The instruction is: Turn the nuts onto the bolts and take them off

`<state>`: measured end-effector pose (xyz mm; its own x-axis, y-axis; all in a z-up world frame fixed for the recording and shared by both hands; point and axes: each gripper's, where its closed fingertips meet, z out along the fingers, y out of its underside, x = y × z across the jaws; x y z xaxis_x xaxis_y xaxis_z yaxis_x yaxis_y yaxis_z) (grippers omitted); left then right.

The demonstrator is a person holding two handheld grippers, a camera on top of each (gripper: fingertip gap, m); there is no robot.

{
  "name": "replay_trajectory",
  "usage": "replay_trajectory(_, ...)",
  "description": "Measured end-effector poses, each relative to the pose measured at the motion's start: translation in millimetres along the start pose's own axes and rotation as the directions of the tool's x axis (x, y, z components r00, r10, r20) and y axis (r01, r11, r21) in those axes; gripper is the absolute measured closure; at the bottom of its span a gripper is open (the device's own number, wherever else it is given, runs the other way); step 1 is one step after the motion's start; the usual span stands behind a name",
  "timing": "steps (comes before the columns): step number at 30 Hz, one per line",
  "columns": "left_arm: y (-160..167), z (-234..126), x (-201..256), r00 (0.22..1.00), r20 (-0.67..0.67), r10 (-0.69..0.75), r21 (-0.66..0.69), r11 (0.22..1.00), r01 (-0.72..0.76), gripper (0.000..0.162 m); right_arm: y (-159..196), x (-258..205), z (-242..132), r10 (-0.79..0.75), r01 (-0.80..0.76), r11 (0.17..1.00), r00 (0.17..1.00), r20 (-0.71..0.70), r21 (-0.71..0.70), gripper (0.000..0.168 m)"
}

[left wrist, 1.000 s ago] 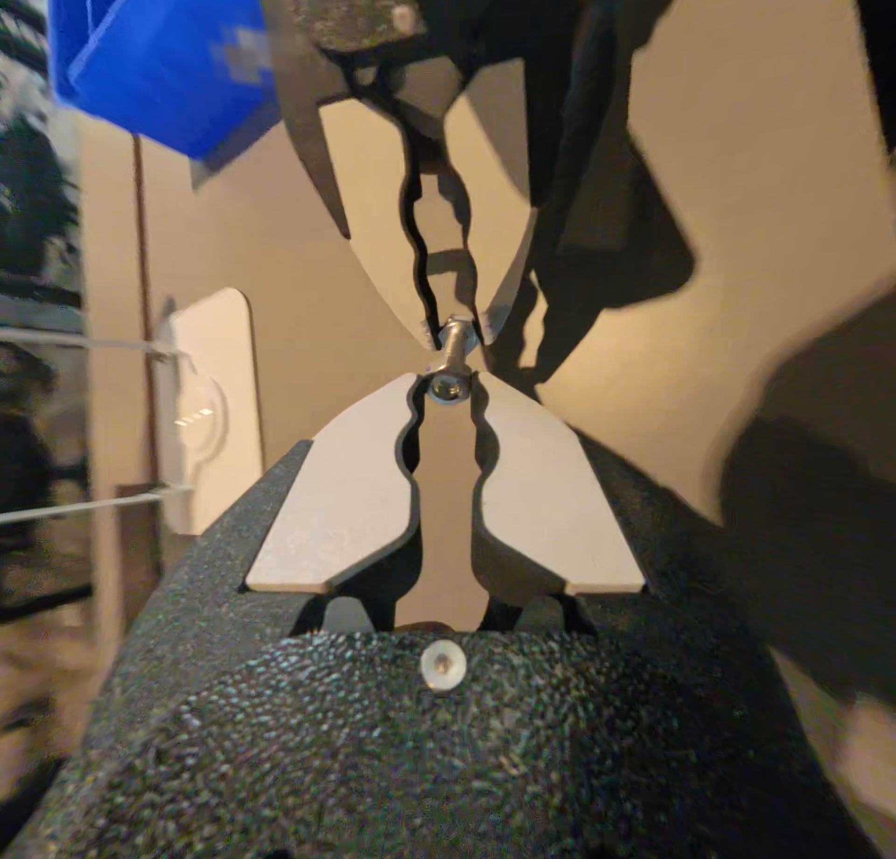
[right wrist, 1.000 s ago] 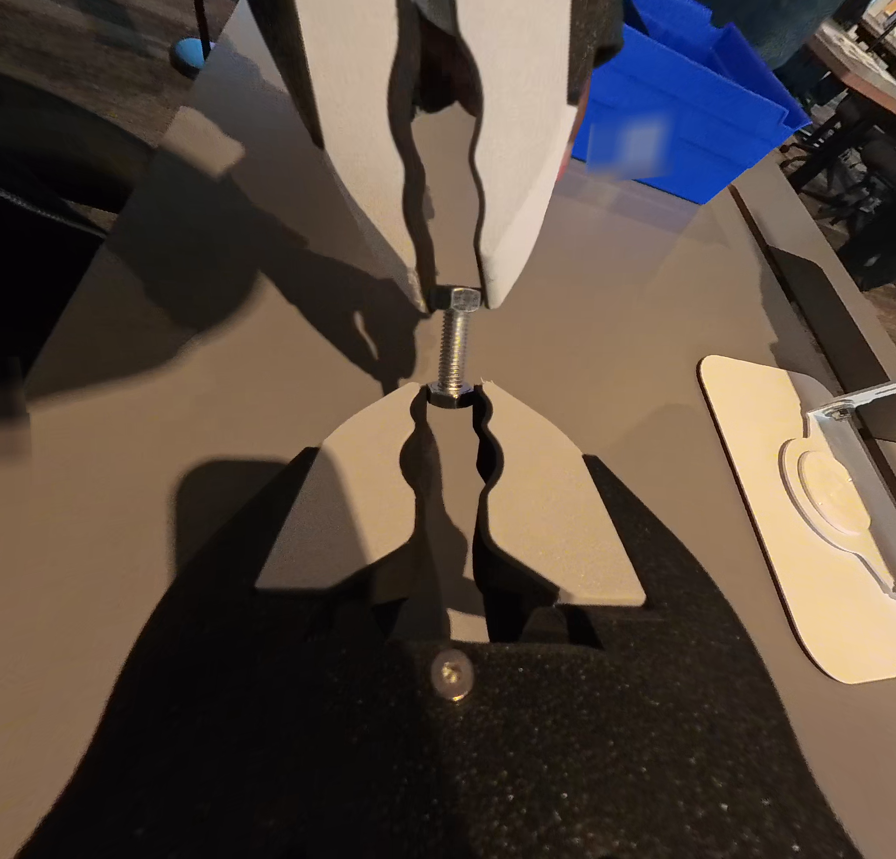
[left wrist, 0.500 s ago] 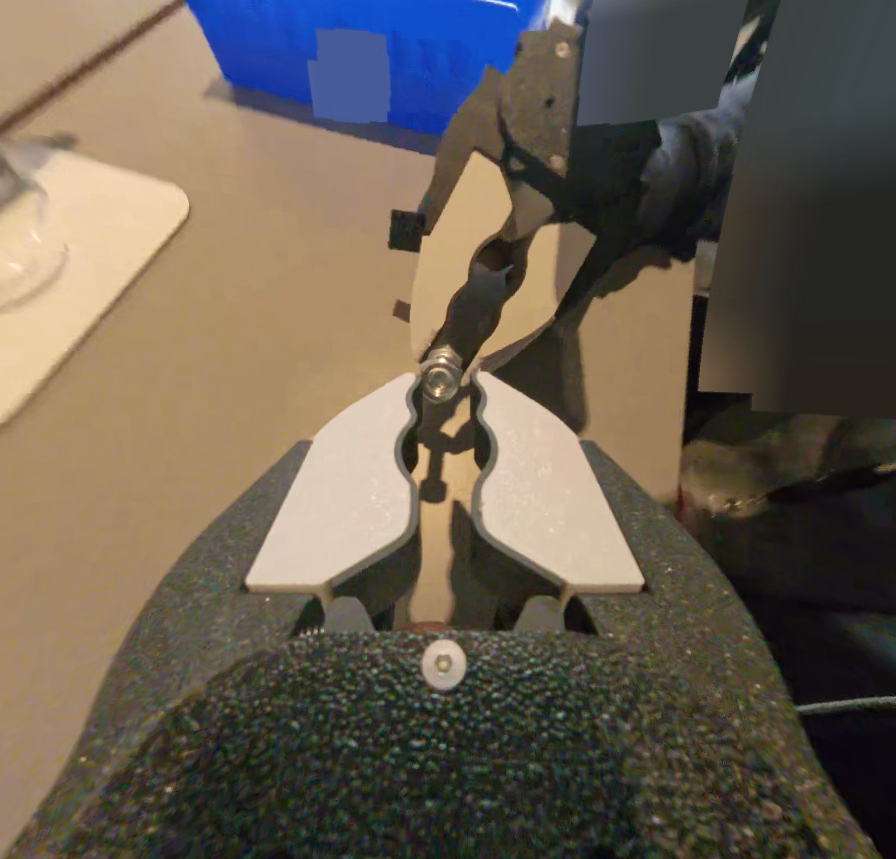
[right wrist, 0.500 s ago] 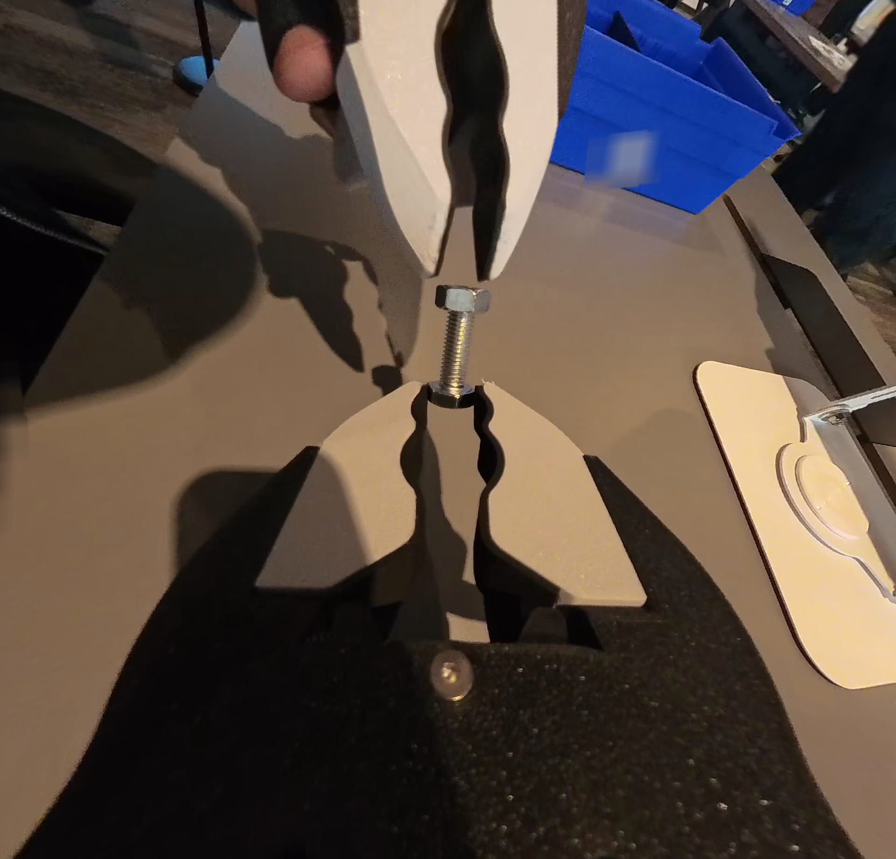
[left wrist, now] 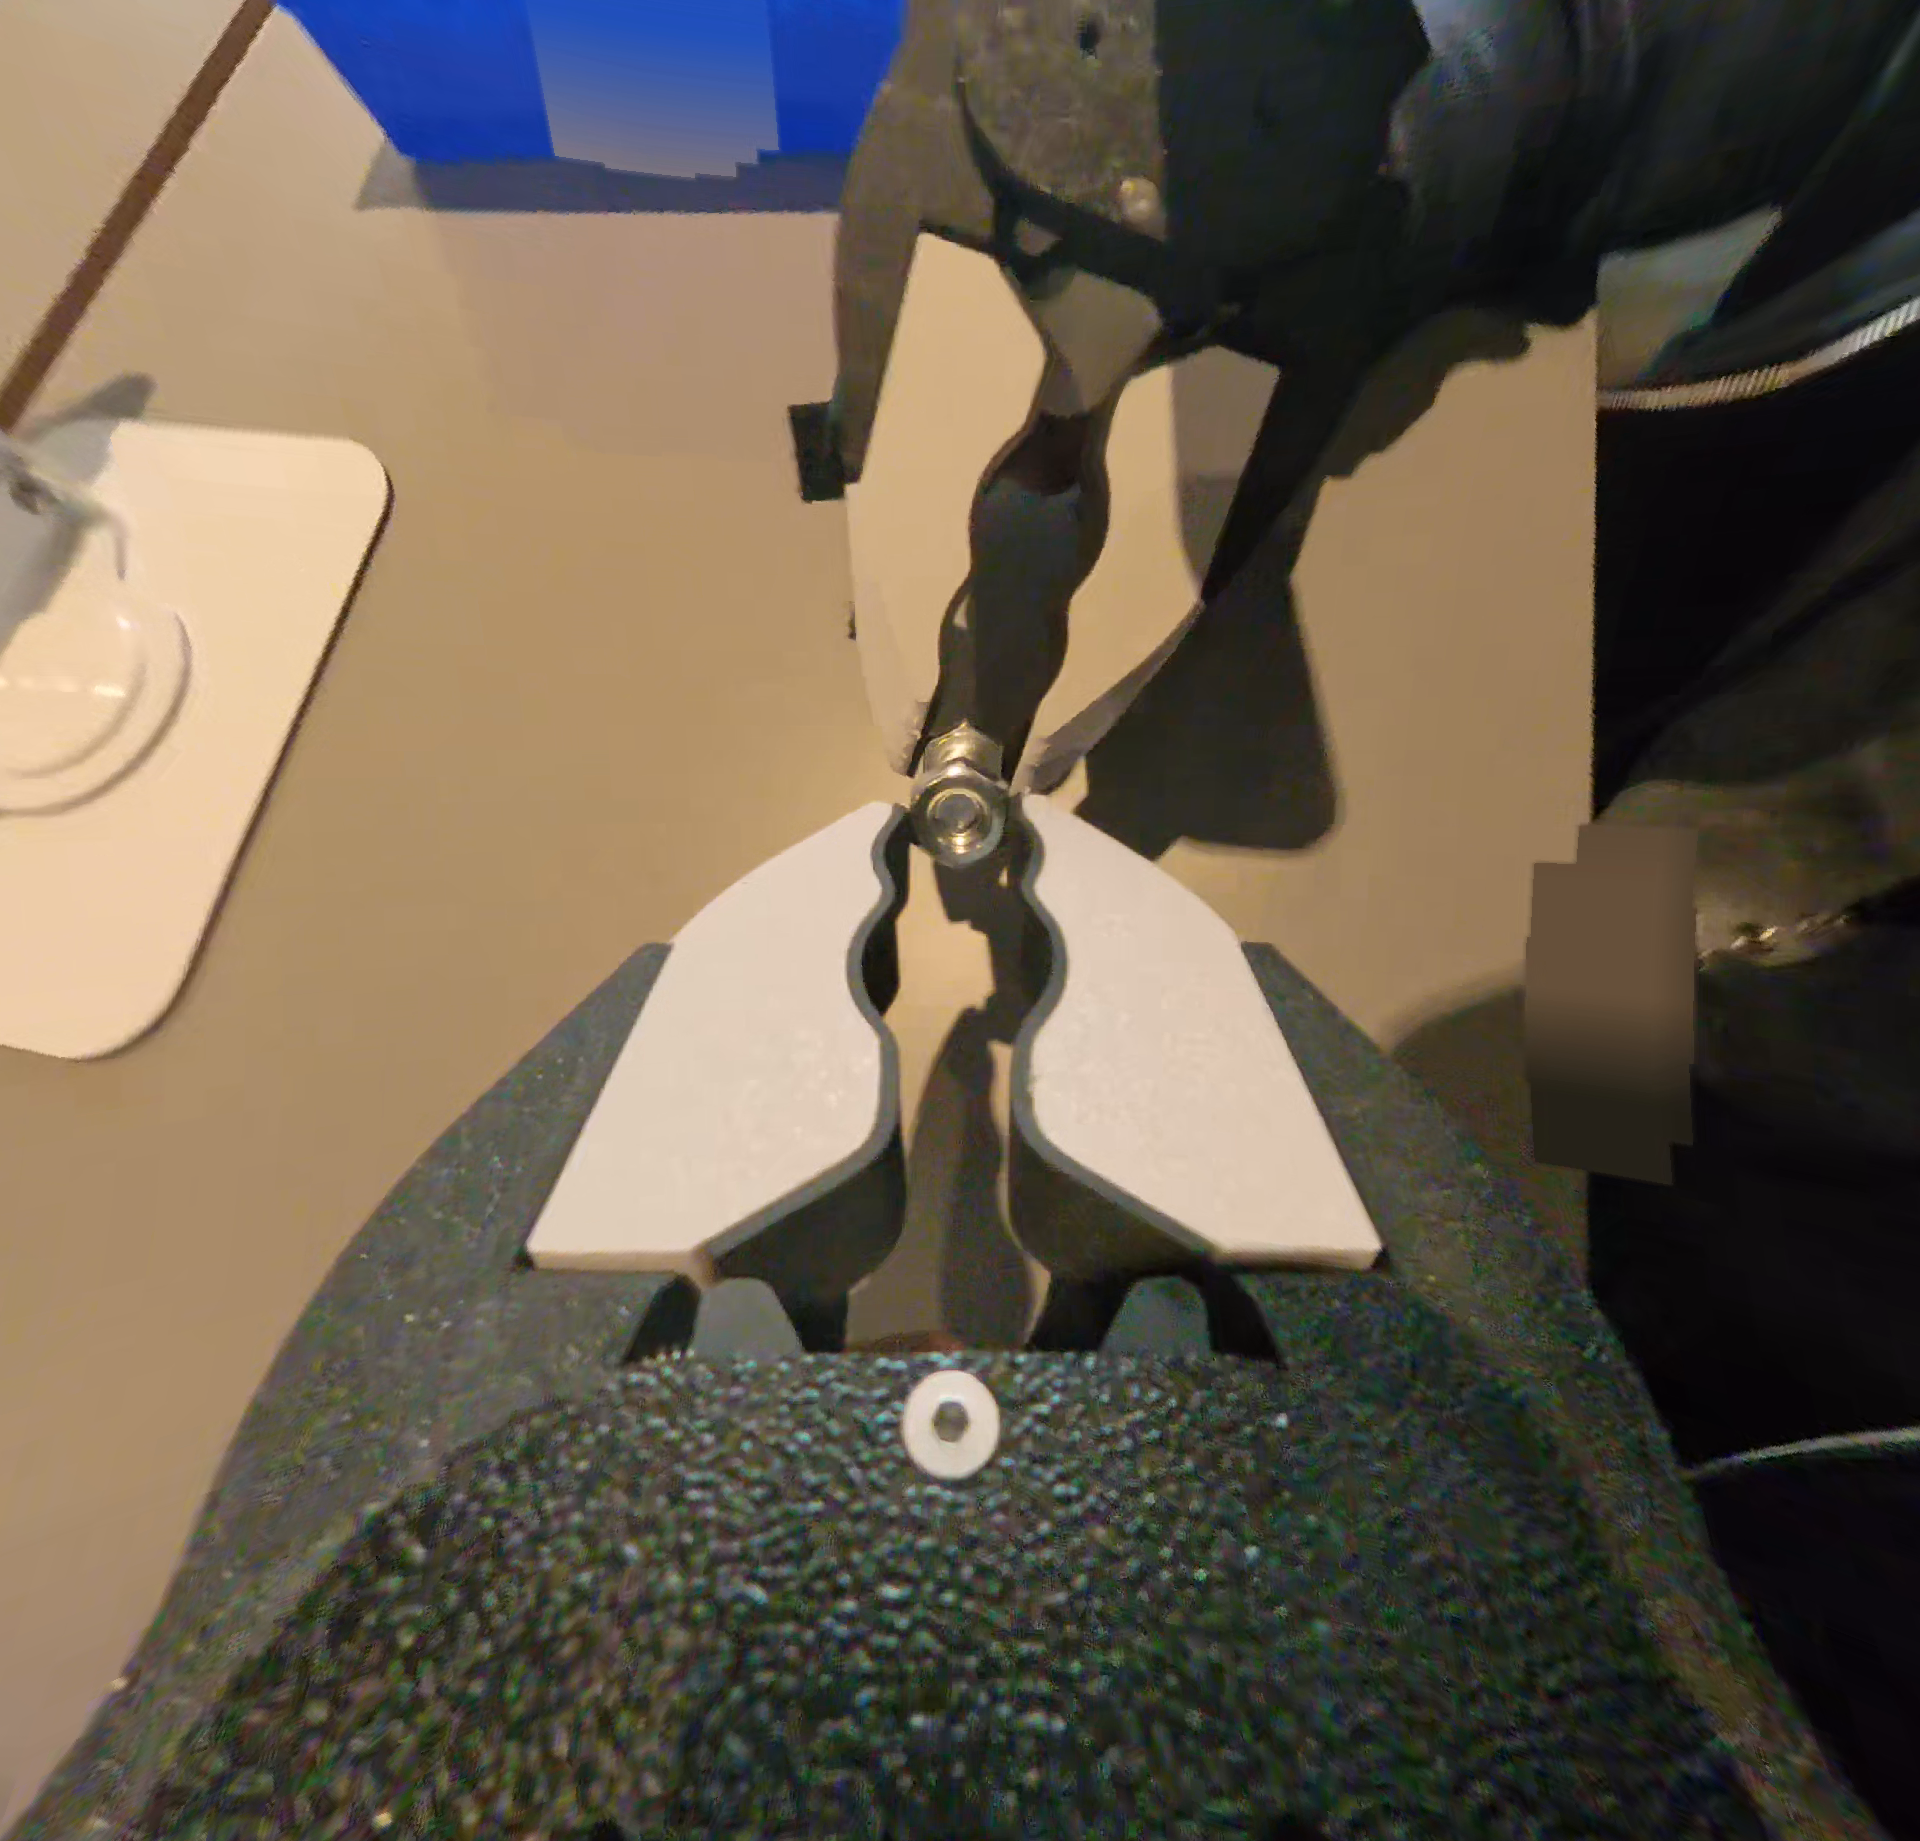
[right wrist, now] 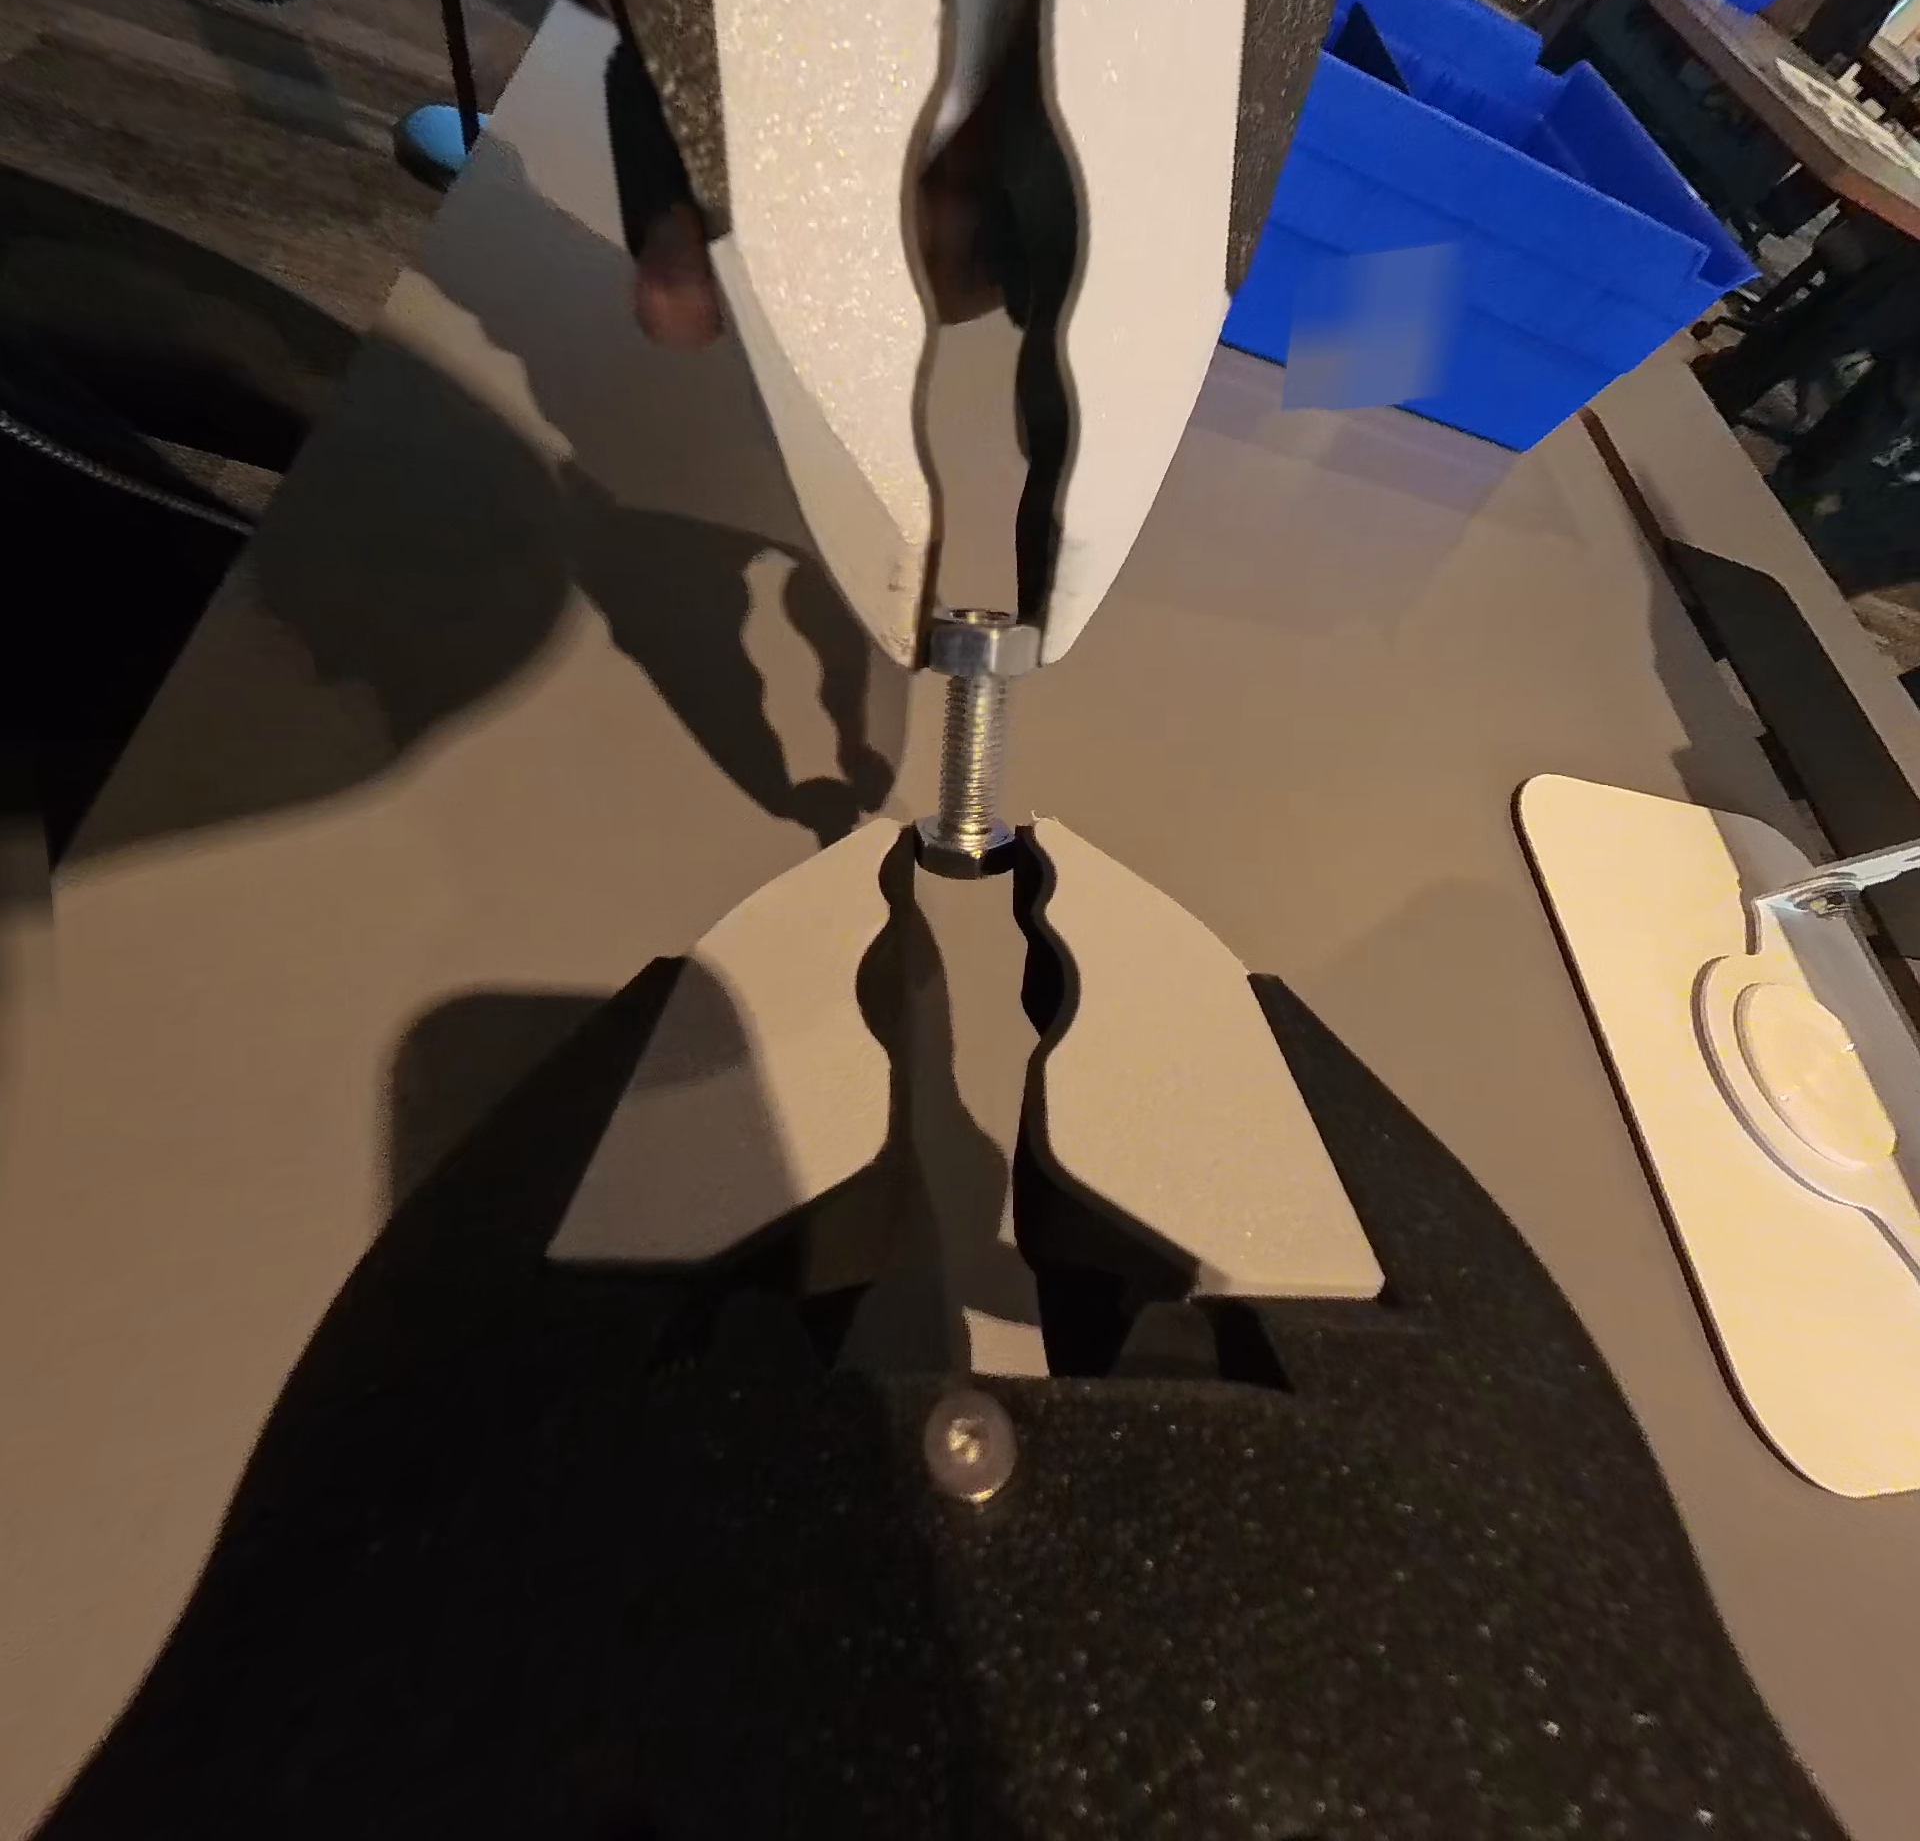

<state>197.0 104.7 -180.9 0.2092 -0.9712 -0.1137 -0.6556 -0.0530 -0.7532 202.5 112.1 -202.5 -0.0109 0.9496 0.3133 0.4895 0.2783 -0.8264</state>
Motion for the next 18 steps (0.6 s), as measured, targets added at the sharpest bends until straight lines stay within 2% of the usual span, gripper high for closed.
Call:
replay_trajectory(3,2.7,-0.1,0.2,0.978,0.010,0.207,-0.043,0.977,-0.207,0.145,0.6,-0.7,0.9,-0.005,0.005,1.000,1.000,0.001,-0.006,0.151)
replay_trajectory(5,4.0,-0.4,-0.5,0.929,0.020,0.369,-0.077,0.927,-0.366,0.145,0.5,-0.9,1.1,-0.007,0.007,1.000,1.000,0.001,-0.007,0.151)
replay_trajectory(7,4.9,-0.6,-3.5,0.844,0.040,0.535,-0.117,0.841,-0.528,0.144,0.2,-0.3,0.8,-0.005,0.005,1.000,1.000,0.001,-0.004,0.151)
replay_trajectory(9,6.2,-0.4,-8.6,0.720,0.066,0.691,-0.172,0.719,-0.674,0.144,0.2,0.2,0.3,-0.002,0.002,1.000,1.000,0.001,-0.002,0.151)
replay_trajectory(11,4.0,0.3,-11.6,0.633,0.097,0.768,-0.195,0.639,-0.744,0.143,-0.3,0.9,-0.2,0.003,-0.003,1.000,1.000,-0.001,0.003,0.151)
replay_trajectory(13,1.4,0.3,-14.1,0.660,0.133,0.739,-0.180,0.673,-0.717,0.131,-2.5,1.6,-1.3,0.009,-0.009,1.000,1.000,-0.001,0.018,0.151)
replay_trajectory(15,2.9,-1.9,-14.9,0.759,0.144,0.635,-0.135,0.773,-0.620,0.117,-2.7,2.3,-1.7,0.008,-0.008,1.000,1.000,-0.005,0.018,0.151)
replay_trajectory(17,0.8,-7.5,-12.2,0.885,0.143,0.444,-0.020,0.895,-0.446,0.105,-2.5,2.5,-1.7,0.008,-0.008,1.000,1.000,-0.006,0.017,0.151)
replay_trajectory(18,-2.1,-11.1,-12.6,0.944,0.136,0.301,0.045,0.950,-0.309,0.108,-2.3,2.5,-1.6,0.007,-0.007,1.000,1.000,-0.007,0.016,0.151)
